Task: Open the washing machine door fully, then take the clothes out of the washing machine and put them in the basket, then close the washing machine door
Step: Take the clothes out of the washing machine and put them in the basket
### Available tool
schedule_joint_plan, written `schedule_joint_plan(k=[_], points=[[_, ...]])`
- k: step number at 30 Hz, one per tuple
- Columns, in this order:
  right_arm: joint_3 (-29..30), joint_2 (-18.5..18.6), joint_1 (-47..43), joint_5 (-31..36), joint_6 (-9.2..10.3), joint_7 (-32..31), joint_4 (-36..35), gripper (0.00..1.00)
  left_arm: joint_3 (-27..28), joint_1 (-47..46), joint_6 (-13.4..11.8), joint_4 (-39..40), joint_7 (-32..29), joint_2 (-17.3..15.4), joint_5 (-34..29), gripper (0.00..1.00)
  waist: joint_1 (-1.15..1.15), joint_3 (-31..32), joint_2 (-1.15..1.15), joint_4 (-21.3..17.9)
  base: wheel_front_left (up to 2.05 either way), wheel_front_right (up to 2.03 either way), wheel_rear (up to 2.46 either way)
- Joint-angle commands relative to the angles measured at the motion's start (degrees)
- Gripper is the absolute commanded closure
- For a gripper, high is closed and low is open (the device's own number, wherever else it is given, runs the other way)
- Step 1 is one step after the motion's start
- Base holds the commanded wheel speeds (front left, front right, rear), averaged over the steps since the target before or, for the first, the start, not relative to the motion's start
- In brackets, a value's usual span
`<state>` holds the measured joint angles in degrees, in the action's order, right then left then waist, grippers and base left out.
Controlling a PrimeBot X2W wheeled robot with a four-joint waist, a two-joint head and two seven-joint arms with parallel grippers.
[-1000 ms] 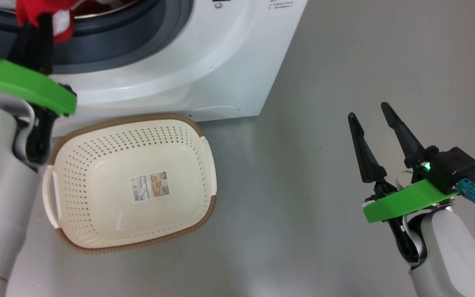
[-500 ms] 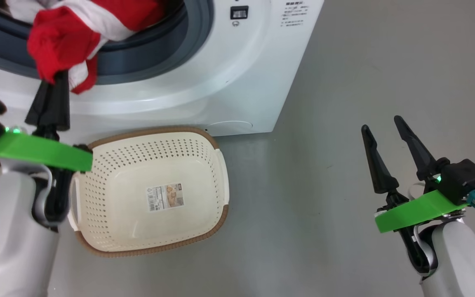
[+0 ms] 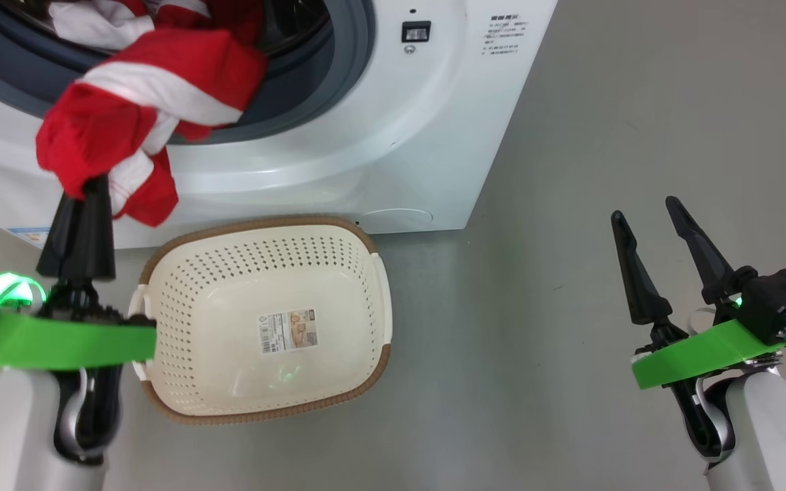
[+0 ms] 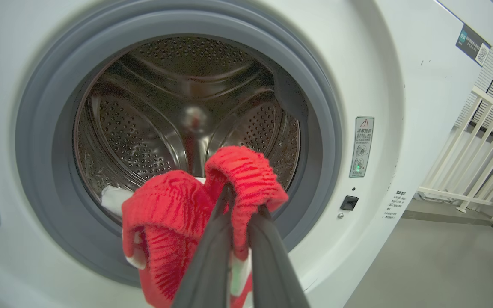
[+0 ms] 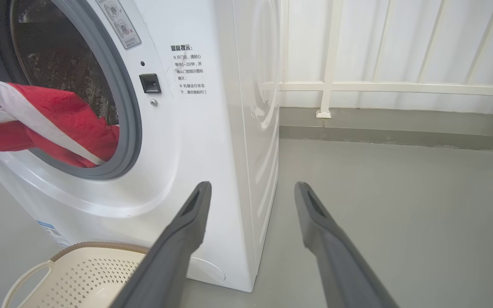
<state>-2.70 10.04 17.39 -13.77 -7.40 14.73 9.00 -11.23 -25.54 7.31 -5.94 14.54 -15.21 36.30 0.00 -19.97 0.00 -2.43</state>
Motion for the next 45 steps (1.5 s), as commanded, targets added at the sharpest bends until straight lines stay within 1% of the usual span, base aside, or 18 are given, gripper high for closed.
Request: schedule_joint_plan(k=[1, 4, 5, 8, 12, 15, 17, 20, 21, 23, 28, 36, 40, 45], points=[[-0.59, 0.57, -1.23, -0.14, -0.09, 0.27, -1.56, 0.0, 3.27, 2.24, 0.18, 4.53, 0.46, -1.4, -1.24, 1.0, 0.0, 0.28, 0.0, 0.32, 0.0, 0.0, 0.0], [-0.36, 0.68, -1.58, -0.11, -0.09, 0.27, -1.56, 0.0, 5.09, 5.55, 0.18, 8.79, 0.46, -0.65, -1.82, 1.0, 0.0, 0.63, 0.0, 0.64, 0.0, 0.0, 0.0], [-0.36, 0.68, -1.58, -0.11, -0.09, 0.27, -1.56, 0.0, 5.09, 5.55, 0.18, 8.79, 0.46, -0.65, -1.82, 1.0, 0.0, 0.63, 0.0, 0.64, 0.0, 0.0, 0.0], [-0.14, 0.78, -2.02, -0.12, -0.09, 0.27, -1.53, 0.0, 6.98, 9.69, 0.18, 14.16, 0.46, 0.26, -2.48, 1.0, 0.0, 1.12, 0.0, 0.97, 0.0, 0.0, 0.0], [0.03, 0.9, -2.22, -0.18, -0.09, 0.27, -1.58, 0.0, 7.97, 12.88, -0.28, 18.83, 0.46, 0.83, -3.09, 1.0, 0.0, 1.27, 0.0, 1.16, 0.0, 0.0, 0.0], [0.07, 0.95, -2.16, -0.2, -0.09, 0.27, -1.7, 0.0, 7.6, 14.29, -0.46, 19.79, 0.44, 0.91, -3.29, 1.0, 0.0, 1.03, 0.0, 1.24, 0.0, 0.0, 0.0], [-0.1, 0.92, -1.94, -0.21, -0.09, 0.27, -1.74, 0.0, 7.04, 14.73, -0.44, 18.58, 0.13, 0.76, -3.51, 1.0, 0.0, 0.72, 0.0, 1.15, 0.0, 0.0, 0.0], [-0.47, 0.84, -1.42, -0.24, -0.09, 0.27, -1.77, 0.0, 6.21, 14.57, -0.34, 15.04, 0.15, 1.32, -2.46, 1.0, 0.0, 0.14, 0.0, 0.84, 0.0, 0.0, 0.0], [-0.54, 0.81, -1.28, -0.23, -0.09, 0.27, -1.78, 0.0, 5.82, 14.34, -0.26, 13.42, 0.16, 1.93, -1.11, 1.0, 0.0, -0.05, 0.0, 0.77, 0.0, 0.0, 0.0], [-0.79, 0.68, -0.97, -0.22, -0.09, 0.27, -1.82, 0.0, 4.96, 13.66, -0.14, 9.64, 0.19, 1.45, -1.09, 1.0, 0.0, -0.64, 0.0, 0.46, 0.0, 0.0, 0.0], [-1.05, 0.4, -0.53, -0.09, -0.09, 0.27, -1.94, 0.0, 2.56, 11.09, 0.09, -0.51, 0.35, 1.45, -0.14, 1.0, 0.0, -1.83, 0.0, -0.16, 0.0, 0.0, 0.0], [-0.94, -0.12, 0.29, 0.23, -0.09, 0.27, -2.32, 0.0, -3.57, 4.73, 0.16, -14.0, 0.44, 0.84, -1.47, 1.0, 0.0, -4.46, 0.0, -0.72, 0.0, 0.0, 0.0], [-1.42, -0.68, 1.22, 0.39, -0.09, 0.27, -2.45, 0.0, -6.23, 1.07, 0.16, -22.0, 0.45, 1.02, -1.71, 1.0, 0.0, -6.07, 0.0, -1.37, 0.0, 0.0, 0.0], [-1.93, -1.35, 2.09, 0.54, -0.09, 0.27, -2.55, 0.0, -9.58, -3.07, 0.17, -29.79, 0.45, 1.29, -1.45, 1.0, 0.0, -8.06, 0.0, -2.31, 0.0, 0.0, 0.0]])
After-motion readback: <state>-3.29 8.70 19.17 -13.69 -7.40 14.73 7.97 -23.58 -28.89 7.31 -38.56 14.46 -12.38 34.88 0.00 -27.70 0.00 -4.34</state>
